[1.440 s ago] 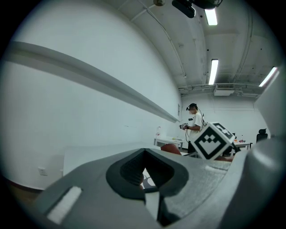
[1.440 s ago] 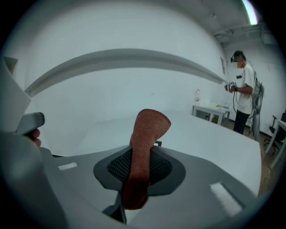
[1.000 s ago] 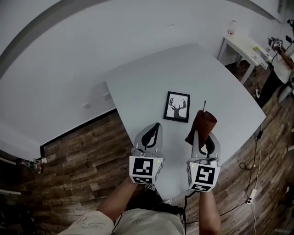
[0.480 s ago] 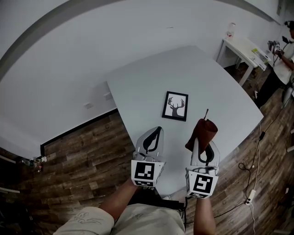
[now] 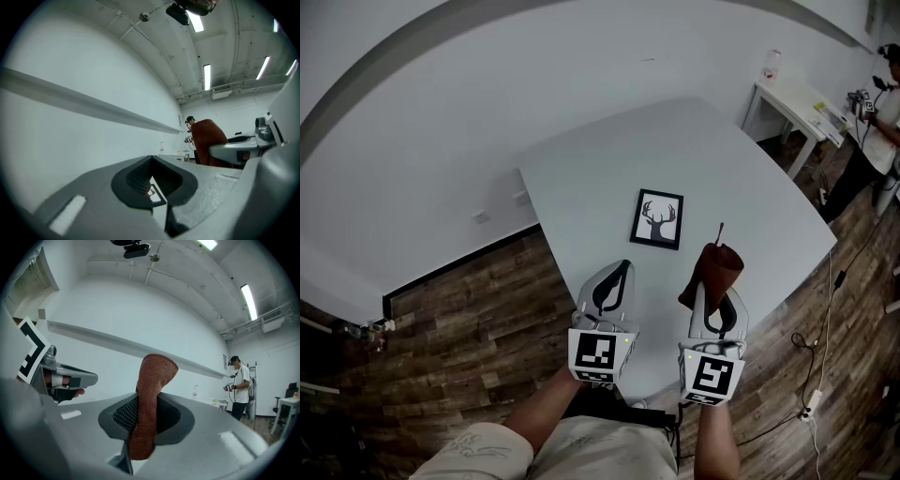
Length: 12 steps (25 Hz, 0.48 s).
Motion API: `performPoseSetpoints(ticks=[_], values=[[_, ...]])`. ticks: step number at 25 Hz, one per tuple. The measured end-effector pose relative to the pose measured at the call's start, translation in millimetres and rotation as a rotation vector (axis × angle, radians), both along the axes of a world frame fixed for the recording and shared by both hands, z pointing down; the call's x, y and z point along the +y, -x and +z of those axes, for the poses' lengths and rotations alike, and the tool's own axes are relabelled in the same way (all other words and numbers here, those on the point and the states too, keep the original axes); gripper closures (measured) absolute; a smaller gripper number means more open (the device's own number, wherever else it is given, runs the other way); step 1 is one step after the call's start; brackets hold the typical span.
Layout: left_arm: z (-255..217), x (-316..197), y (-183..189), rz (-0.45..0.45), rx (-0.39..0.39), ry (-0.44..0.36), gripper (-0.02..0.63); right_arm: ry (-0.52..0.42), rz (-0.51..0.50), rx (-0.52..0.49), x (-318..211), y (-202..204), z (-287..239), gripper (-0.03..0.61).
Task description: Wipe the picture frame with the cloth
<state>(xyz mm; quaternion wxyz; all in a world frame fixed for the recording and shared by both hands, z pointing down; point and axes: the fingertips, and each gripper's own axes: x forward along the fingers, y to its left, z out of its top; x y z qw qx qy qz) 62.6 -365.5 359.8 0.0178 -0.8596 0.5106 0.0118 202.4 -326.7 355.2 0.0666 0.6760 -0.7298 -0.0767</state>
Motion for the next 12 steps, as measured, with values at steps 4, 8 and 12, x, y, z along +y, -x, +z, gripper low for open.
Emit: performPoseSetpoints(ticks=[4, 8, 12], values=[[-1.3, 0.1, -2.9, -0.009, -0.007, -0.009, 0.613, -0.010, -0.006, -0.005, -1.4, -3.2, -3.3, 0.479], [-2.4, 0.0, -4.9, -0.008, 0.001, -0.004, 0.613, -0.014, -0.008, -0.009, -2.6, -3.7, -6.9, 0.479], [-5.8, 0.3, -5.3, -0.013, 0.002, -0.013, 0.613, -0.009, -0.009, -0.014, -1.9, -4.5, -5.9, 0.479]])
